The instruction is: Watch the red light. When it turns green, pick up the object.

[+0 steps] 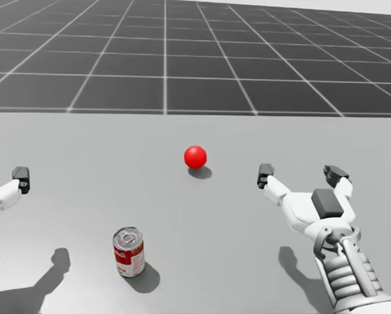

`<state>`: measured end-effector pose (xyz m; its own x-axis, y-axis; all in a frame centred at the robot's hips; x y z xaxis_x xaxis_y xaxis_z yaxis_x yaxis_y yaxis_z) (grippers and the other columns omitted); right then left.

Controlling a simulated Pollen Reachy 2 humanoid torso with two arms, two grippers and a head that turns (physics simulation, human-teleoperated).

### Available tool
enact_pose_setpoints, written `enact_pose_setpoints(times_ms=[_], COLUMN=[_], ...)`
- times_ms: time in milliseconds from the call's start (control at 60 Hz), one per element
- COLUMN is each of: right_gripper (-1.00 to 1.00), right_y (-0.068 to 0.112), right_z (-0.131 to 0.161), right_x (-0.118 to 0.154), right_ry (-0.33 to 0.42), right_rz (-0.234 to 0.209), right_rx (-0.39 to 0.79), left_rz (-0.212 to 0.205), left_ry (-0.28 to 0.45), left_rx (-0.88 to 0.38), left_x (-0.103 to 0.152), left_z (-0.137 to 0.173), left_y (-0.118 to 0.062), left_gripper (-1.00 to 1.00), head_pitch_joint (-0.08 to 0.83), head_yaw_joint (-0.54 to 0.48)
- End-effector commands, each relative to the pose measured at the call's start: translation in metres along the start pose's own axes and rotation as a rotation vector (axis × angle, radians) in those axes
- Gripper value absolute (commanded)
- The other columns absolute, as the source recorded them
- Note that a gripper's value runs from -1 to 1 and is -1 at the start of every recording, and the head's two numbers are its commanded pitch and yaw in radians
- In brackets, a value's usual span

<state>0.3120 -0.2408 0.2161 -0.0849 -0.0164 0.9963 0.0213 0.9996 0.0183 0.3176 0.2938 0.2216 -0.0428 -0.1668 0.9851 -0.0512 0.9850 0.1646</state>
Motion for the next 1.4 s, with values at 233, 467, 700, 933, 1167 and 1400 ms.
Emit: enact_pose_setpoints(times_ms=[233, 467, 700, 933, 1167, 1400], right_gripper=[-1.00, -1.00, -1.00, -1.00, -1.00, -1.00], right_y=[0.0043, 0.0047, 0.0046, 0.0058, 0.0064, 0.0067], right_z=[0.0010, 0.0007, 0.0005, 0.0007, 0.0009, 0.0008], right_x=[-0.0028, -0.0030, -0.0029, -0.0042, -0.0047, -0.0049], right_ry=[0.006, 0.006, 0.005, 0.008, 0.008, 0.005], right_rz=[-0.015, -0.011, -0.012, -0.009, -0.007, 0.000], right_rx=[0.003, 0.004, 0.004, 0.009, 0.010, 0.011], left_rz=[-0.001, -0.013, -0.015, -0.016, -0.019, -0.021], left_ry=[-0.004, -0.013, -0.012, -0.012, -0.012, -0.012], left_rx=[-0.003, -0.005, -0.007, -0.008, -0.008, -0.008], left_x=[0.0007, 0.0004, 0.0001, 0.0002, 0.0002, 0.0003], left_z=[0.0018, 0.0019, 0.0020, 0.0023, 0.0025, 0.0023], left_y=[-0.0012, -0.0018, -0.0024, -0.0031, -0.0035, -0.0035], left_gripper=[-1.00, -1.00, -1.00, -1.00, -1.00, -1.00], head_pitch_joint=[0.443, 0.443, 0.444, 0.442, 0.442, 0.440], head_yaw_joint=[-0.10, -0.09, -0.09, -0.09, -0.09, -0.10])
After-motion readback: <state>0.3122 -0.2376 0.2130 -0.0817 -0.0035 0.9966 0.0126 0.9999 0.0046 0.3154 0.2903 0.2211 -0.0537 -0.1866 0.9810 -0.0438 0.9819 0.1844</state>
